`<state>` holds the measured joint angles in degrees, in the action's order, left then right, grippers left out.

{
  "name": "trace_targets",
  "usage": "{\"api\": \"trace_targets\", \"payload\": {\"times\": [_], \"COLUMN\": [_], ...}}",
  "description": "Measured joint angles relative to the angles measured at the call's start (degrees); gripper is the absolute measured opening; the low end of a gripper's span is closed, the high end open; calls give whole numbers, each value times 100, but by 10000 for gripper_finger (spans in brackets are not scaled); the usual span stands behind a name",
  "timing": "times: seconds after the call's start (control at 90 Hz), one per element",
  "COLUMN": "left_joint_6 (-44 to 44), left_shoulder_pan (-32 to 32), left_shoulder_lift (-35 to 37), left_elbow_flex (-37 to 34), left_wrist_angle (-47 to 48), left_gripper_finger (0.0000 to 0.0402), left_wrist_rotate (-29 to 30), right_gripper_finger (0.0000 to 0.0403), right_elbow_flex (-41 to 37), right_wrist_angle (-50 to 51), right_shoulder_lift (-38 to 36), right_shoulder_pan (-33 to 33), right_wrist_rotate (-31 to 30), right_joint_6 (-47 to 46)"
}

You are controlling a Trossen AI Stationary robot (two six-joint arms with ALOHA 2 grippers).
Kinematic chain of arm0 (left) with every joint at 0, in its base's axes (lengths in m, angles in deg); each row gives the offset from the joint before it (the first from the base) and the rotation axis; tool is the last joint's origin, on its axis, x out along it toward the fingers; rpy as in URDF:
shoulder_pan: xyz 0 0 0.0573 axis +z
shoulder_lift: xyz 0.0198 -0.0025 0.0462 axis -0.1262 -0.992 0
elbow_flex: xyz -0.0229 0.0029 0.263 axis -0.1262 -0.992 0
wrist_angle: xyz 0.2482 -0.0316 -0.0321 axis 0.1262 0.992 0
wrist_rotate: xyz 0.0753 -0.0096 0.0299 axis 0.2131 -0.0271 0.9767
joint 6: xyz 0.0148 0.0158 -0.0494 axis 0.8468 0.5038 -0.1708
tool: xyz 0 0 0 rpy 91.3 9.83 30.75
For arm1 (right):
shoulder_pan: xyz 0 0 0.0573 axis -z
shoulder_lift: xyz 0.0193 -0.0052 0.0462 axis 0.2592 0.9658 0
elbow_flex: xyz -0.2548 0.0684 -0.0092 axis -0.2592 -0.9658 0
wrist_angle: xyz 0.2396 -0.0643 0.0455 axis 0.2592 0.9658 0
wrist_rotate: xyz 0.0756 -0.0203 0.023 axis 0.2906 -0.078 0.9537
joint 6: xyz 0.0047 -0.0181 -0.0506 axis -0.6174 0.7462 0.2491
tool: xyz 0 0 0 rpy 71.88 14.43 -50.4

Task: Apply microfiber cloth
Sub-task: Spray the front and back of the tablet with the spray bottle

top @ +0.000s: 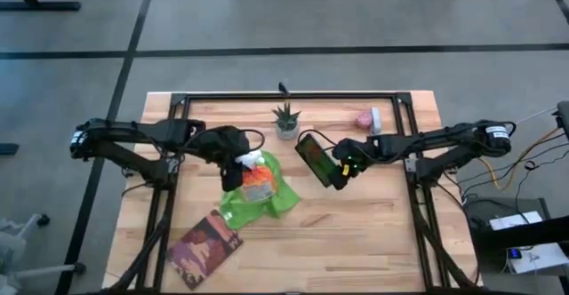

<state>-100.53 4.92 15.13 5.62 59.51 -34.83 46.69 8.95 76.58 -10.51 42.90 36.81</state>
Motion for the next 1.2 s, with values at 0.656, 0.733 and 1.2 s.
{"api": "trace_targets", "payload": {"times": [0.656, 0.733, 1.2], "left_joint_6": [-479, -554, -615], "left_shoulder_pan": [-1006, -1121, -761], "left_shoulder_lift": [-132, -291, -523], "left_elbow_flex": [349, 292, 220], "left_wrist_angle": [-397, -563, -41], "left_gripper_finger": [117, 117, 119], "left_wrist_rotate": [-216, -192, 734], "right_gripper_finger": [9, 9, 9], "right_elbow_flex": [2, 2, 2], "right_wrist_angle": [4, 3, 18], "right_shoulder_lift": [-58, -58, -58], "right_shoulder_pan": [2, 2, 2], "right_wrist_rotate": [-2, -2, 0], "right_joint_6": [115, 118, 164]}}
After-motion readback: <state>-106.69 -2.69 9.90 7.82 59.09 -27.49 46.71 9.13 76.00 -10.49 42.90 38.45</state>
